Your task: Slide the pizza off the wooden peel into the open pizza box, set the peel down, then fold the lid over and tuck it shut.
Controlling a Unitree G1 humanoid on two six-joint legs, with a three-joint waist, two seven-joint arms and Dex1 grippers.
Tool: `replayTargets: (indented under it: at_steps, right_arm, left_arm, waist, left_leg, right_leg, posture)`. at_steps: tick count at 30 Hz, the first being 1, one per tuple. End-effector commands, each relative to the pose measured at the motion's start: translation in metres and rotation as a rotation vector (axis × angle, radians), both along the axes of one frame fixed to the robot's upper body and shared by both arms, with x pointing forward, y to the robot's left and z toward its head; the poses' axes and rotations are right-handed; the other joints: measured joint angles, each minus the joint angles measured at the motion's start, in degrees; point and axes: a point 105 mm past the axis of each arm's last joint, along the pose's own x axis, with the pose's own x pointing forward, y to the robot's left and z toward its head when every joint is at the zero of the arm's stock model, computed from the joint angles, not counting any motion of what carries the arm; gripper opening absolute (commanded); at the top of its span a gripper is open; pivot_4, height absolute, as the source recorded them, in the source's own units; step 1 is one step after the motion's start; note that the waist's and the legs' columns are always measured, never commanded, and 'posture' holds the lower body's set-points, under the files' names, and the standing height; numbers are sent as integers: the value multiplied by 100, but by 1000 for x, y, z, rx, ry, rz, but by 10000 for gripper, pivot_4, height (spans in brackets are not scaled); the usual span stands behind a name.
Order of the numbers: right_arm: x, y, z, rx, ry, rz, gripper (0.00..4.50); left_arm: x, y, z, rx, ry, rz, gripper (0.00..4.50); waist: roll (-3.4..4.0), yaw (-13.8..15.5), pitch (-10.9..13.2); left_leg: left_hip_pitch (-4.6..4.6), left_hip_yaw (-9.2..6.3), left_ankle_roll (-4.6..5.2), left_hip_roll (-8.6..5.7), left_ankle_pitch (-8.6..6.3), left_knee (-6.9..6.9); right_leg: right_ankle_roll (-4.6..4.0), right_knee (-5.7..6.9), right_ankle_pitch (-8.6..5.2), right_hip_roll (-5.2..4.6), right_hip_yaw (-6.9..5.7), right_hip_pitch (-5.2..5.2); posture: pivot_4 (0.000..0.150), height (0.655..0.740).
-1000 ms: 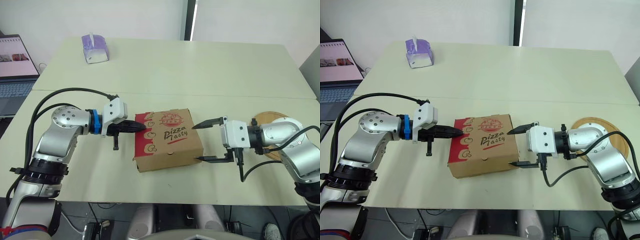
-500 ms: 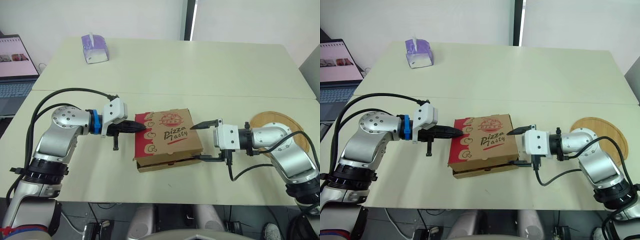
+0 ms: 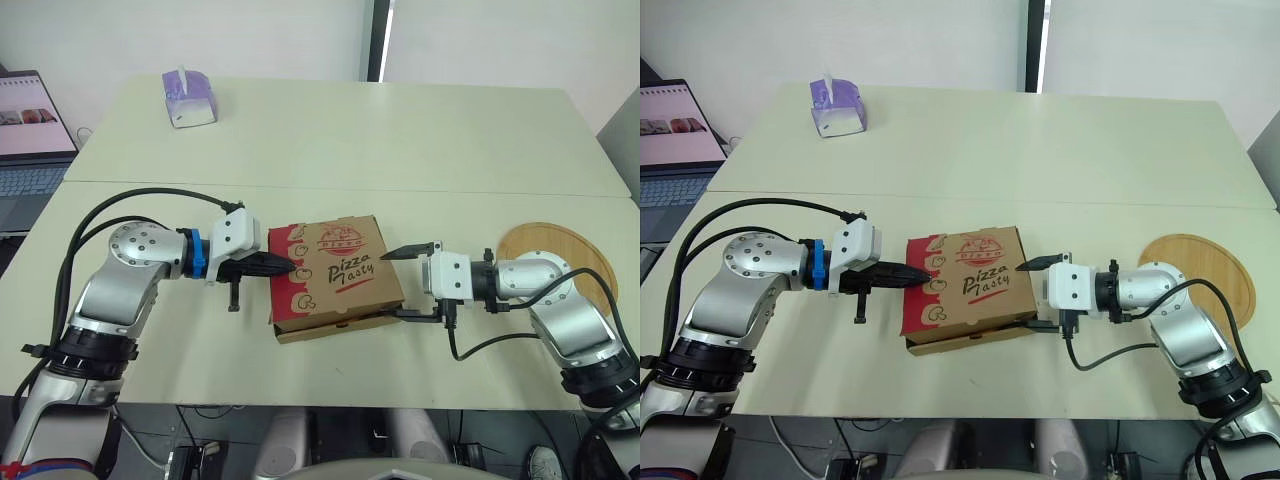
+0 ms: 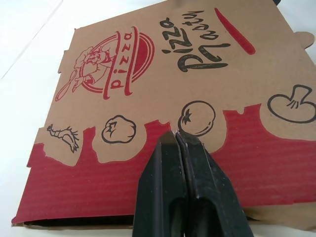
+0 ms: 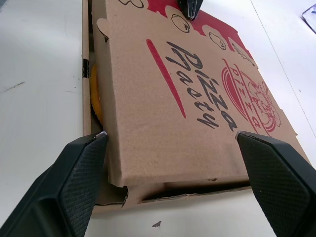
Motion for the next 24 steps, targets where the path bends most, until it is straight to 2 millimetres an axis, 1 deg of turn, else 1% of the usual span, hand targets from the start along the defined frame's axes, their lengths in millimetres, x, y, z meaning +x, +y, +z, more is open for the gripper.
replayTargets:
  at_steps: [1, 8, 11, 15, 18, 19, 20, 22, 23, 24]
  right_arm:
    - [0, 1, 4, 13, -28, -1, 44490]
    - [-6, 1, 7, 29, 0, 22, 44490]
    - [-15, 0, 16, 65, 44, 57, 44490]
    - [-20, -3, 29, 107, 90, 61, 44490]
    - [-17, -4, 46, 180, 128, 26, 44490]
    - [-12, -5, 52, 228, 143, -11, 44490]
    - [-7, -8, 54, 254, 159, -46, 42801]
    - [2, -14, 52, 271, 169, -104, 38390]
    - [5, -17, 51, 276, 169, -128, 34972]
    - [8, -19, 50, 281, 165, -151, 32858]
  left_arm:
    - [-3, -3, -1, 23, -7, -24, 0]
    - [0, 1, -2, 32, -13, -21, 0]
    - [2, 2, -1, 34, -17, -19, 0]
    - [3, 3, -1, 36, -22, -19, 0]
    - [4, 3, -1, 36, -26, -18, 0]
    - [4, 4, -1, 36, -26, -18, 0]
    - [4, 4, -1, 37, -26, -19, 0]
    - [4, 4, -1, 37, -28, -21, 0]
    - [4, 3, -1, 37, -28, -21, 0]
    - [4, 3, -1, 37, -29, -22, 0]
  waist:
    - [0, 0, 0]
    - [0, 1, 0]
    - [0, 4, 0]
    - [0, 4, 0]
    - [0, 3, 0]
    - [0, 2, 0]
    - [0, 0, 0]
    - [0, 7, -1]
    - [-1, 8, -1]
    - [-1, 8, -1]
  left_leg:
    - [0, 0, 0, 0, 0, 0]
    - [0, 0, 0, 0, 0, 0]
    - [-1, -2, 0, 0, 0, 0]
    - [0, -1, 1, 0, -1, 1]
    - [0, -3, 1, 0, -1, 1]
    - [0, -3, 1, 0, -1, 1]
    - [0, -2, 1, 0, -1, 1]
    - [0, -3, 1, 1, -1, 2]
    - [-1, -5, 1, 1, -1, 1]
    - [-2, -6, 1, 1, -1, 1]
  right_leg:
    - [0, 0, 0, 0, 0, 0]
    - [0, 0, 0, 0, 0, 0]
    - [0, -1, 0, 0, -1, 0]
    - [0, -2, 0, 0, 0, 2]
    - [0, -2, 0, 0, -1, 2]
    - [0, -1, 0, 0, 0, 2]
    - [0, -1, 0, 0, 0, 2]
    - [0, -1, 0, 0, 0, 2]
    - [0, -1, 0, 0, -2, 2]
    - [0, -2, 0, 0, -2, 2]
  posture:
    - [1500, 7400]
    - [1500, 7400]
    - [1500, 7400]
    - [1500, 7400]
    - [1500, 7400]
    - [1500, 7400]
    - [1500, 7400]
    - [1500, 7400]
    - [1500, 7400]
    - [1500, 7400]
